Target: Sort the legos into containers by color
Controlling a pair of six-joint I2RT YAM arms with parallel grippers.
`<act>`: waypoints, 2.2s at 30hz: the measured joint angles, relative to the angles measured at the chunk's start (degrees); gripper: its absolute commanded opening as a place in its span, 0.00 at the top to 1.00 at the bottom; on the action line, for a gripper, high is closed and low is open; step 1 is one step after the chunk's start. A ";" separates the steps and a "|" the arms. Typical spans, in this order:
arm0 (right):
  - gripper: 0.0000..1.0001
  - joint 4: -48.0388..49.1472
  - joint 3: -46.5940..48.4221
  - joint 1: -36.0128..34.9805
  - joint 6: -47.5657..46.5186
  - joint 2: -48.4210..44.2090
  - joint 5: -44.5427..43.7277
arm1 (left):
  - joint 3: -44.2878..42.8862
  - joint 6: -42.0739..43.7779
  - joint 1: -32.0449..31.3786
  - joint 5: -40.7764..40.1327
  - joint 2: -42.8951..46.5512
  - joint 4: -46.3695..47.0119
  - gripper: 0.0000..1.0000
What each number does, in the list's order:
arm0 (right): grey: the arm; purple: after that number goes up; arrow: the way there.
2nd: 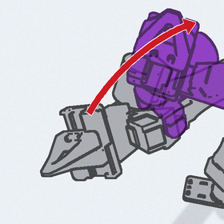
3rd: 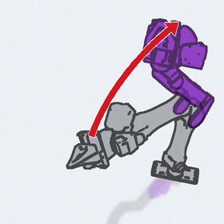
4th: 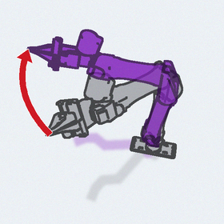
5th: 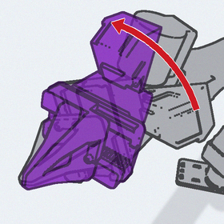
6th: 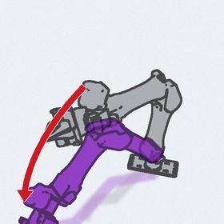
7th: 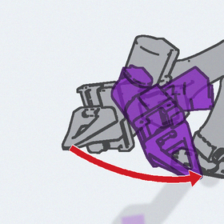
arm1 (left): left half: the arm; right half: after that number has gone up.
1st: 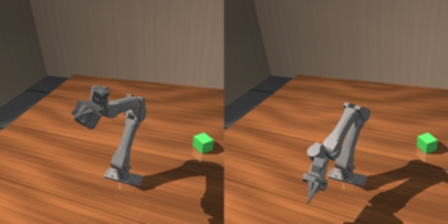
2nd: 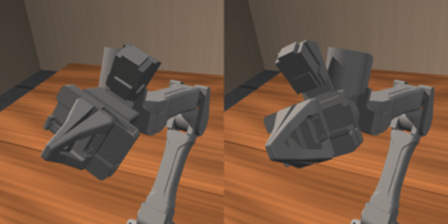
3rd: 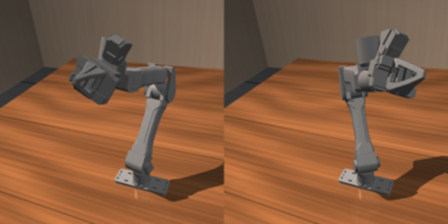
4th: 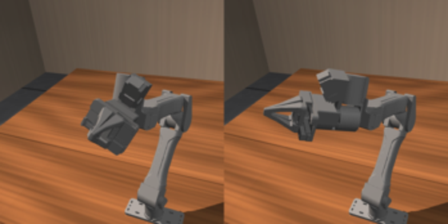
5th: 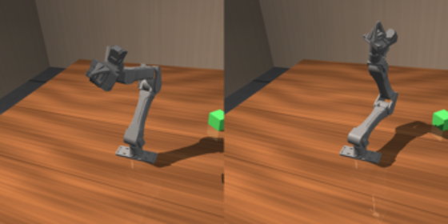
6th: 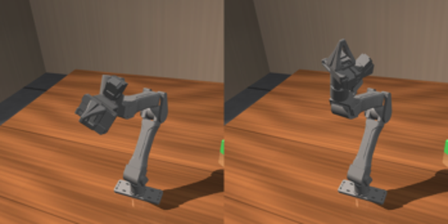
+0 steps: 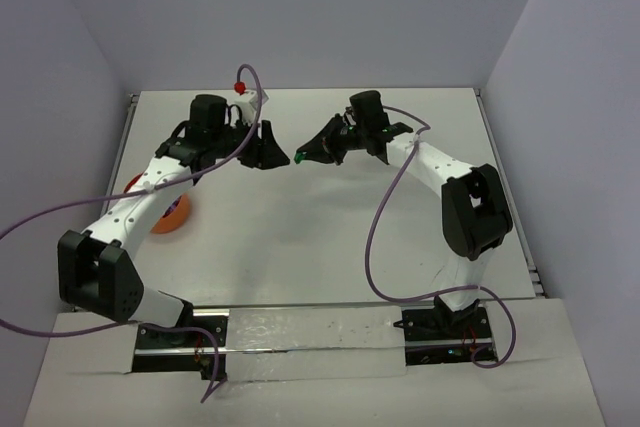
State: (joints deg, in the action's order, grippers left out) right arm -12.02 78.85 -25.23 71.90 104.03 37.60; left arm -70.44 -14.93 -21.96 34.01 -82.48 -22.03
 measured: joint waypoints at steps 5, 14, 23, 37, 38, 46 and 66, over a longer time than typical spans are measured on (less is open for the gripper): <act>1.00 0.18 -0.04 0.00 1.68 0.00 0.13 | -2.47 0.11 -2.45 -1.51 -3.04 -0.34 0.45; 1.00 2.52 -0.57 -0.07 4.02 0.00 1.80 | -7.60 0.69 -4.56 -3.66 -7.27 -0.90 0.48; 1.00 3.93 -2.07 -0.13 5.04 0.00 2.58 | -7.60 1.00 -5.33 -5.51 -7.96 -1.15 0.58; 1.00 5.24 -2.45 -0.13 5.21 0.00 2.78 | -7.58 1.67 -5.44 -8.88 -8.17 -3.92 0.59; 1.00 5.24 -2.45 -0.13 5.20 0.00 2.80 | -7.54 1.69 -5.44 -8.96 -8.17 -3.98 0.59; 1.00 5.95 -2.47 -0.15 5.39 0.00 3.20 | -7.49 1.87 -5.46 -8.91 -8.21 -4.12 0.75; 0.00 12.54 -4.52 -0.50 7.06 0.00 5.60 | -2.86 6.62 -5.38 -8.36 -3.67 -6.88 1.00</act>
State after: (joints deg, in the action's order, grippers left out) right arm 0.52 74.32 -25.74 78.95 104.03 43.20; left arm -73.30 -8.31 -27.34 25.65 -86.15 -28.91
